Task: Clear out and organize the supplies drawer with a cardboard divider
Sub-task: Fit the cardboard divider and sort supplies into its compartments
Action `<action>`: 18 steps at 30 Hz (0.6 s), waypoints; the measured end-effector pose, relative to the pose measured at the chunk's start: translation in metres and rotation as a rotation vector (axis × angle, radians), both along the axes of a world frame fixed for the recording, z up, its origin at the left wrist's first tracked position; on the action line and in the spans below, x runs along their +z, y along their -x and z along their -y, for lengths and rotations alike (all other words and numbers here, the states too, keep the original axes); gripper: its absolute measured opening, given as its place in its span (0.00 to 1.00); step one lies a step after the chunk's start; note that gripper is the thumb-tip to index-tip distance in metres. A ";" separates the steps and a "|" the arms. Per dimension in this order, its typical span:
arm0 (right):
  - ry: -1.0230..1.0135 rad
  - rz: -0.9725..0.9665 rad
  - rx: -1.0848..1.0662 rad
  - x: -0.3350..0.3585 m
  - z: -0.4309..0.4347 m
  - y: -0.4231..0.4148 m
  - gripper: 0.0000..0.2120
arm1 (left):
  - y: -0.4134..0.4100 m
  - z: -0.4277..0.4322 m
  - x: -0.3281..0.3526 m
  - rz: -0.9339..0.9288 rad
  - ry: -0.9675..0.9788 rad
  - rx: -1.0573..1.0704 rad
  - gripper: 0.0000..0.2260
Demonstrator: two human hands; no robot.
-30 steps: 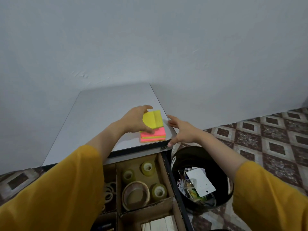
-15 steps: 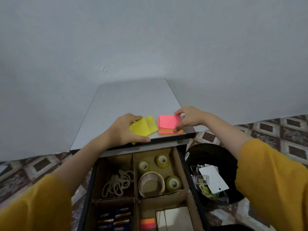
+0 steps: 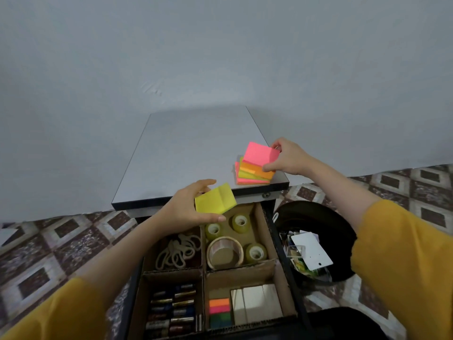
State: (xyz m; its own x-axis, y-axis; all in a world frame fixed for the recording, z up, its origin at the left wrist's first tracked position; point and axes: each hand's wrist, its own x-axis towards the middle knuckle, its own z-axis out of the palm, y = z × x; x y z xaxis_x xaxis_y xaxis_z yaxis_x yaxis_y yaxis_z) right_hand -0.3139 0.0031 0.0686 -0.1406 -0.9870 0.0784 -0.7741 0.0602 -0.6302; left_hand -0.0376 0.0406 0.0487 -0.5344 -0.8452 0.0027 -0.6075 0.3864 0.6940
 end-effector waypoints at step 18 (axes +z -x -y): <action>0.080 0.008 -0.028 -0.014 -0.019 -0.008 0.34 | 0.003 -0.025 -0.029 0.059 -0.063 0.002 0.45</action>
State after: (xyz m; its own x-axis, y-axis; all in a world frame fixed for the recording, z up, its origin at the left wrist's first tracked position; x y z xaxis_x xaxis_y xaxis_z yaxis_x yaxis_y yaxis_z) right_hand -0.3062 0.0224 0.0543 -0.1692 -0.9733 0.1552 -0.7679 0.0315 -0.6397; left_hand -0.0407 0.0660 0.0193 -0.5308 -0.8435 -0.0820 -0.6486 0.3421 0.6799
